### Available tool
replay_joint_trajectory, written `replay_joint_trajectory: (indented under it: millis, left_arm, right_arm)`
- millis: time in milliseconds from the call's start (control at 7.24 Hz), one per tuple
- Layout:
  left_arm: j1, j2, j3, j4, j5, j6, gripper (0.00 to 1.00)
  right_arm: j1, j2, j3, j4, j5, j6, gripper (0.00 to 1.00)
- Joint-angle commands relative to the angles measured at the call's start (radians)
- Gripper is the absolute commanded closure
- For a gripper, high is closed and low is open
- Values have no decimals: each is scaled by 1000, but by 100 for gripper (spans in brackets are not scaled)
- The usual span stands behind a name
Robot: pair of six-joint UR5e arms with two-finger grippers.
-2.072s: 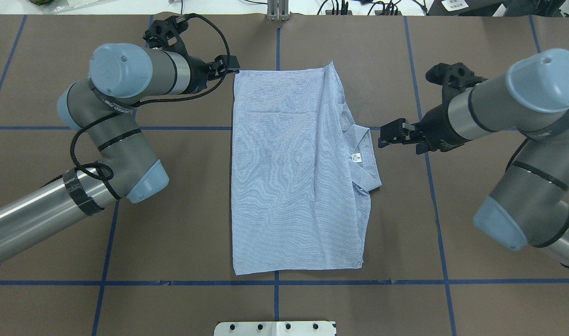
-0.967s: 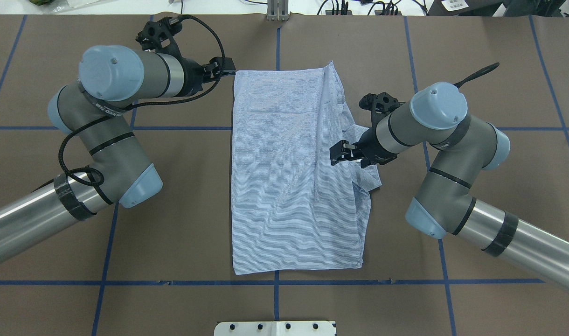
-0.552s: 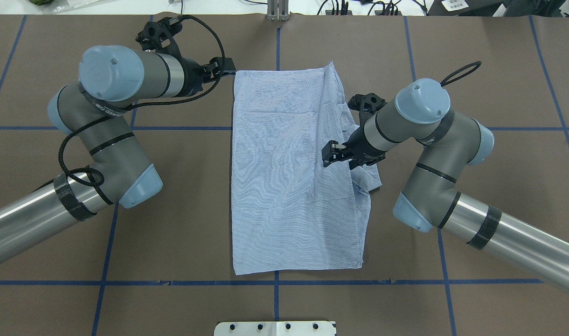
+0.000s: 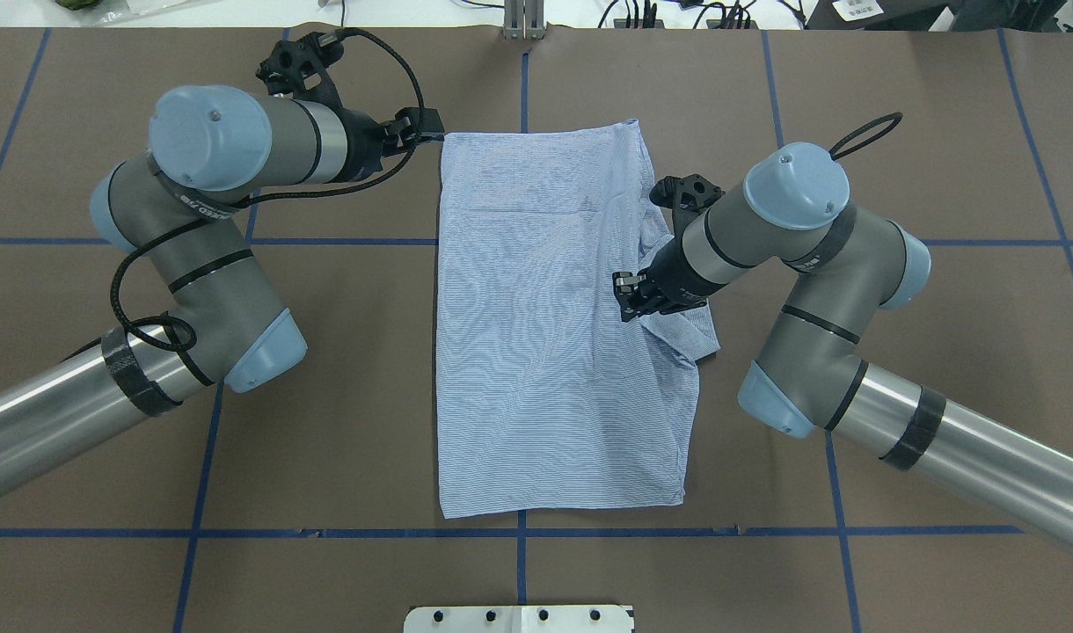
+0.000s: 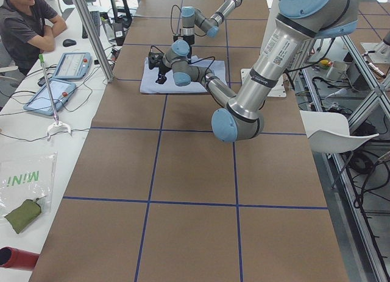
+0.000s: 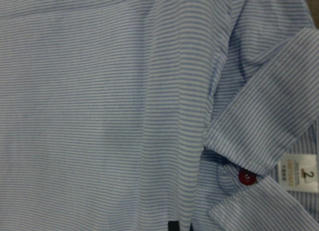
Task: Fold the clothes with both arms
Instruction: 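Press the right gripper onto the collar fold and smooth it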
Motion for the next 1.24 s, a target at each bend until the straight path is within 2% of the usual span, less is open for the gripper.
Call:
replay_joint_trajectory:
  millis: [0,414,552,691,1105]
  left_arm:
    - [0,0,0,0,1,0,0]
    - [0,-2,0,0,1,0,0]
    - [0,-2,0,0,1,0,0]
    - [0,-2,0,0,1,0,0]
    - [0,0,0,2,1,0,0]
  right_arm:
    - [2,-17,44,-2,27,10,100]
    - [5,-57,75,-8,31,8,97]
    - [4,-54,70,-8,24,8,39]
    - [1,-50,67,-8,15,10,1]
    - [47,-47,61,-8,15,-10,0]
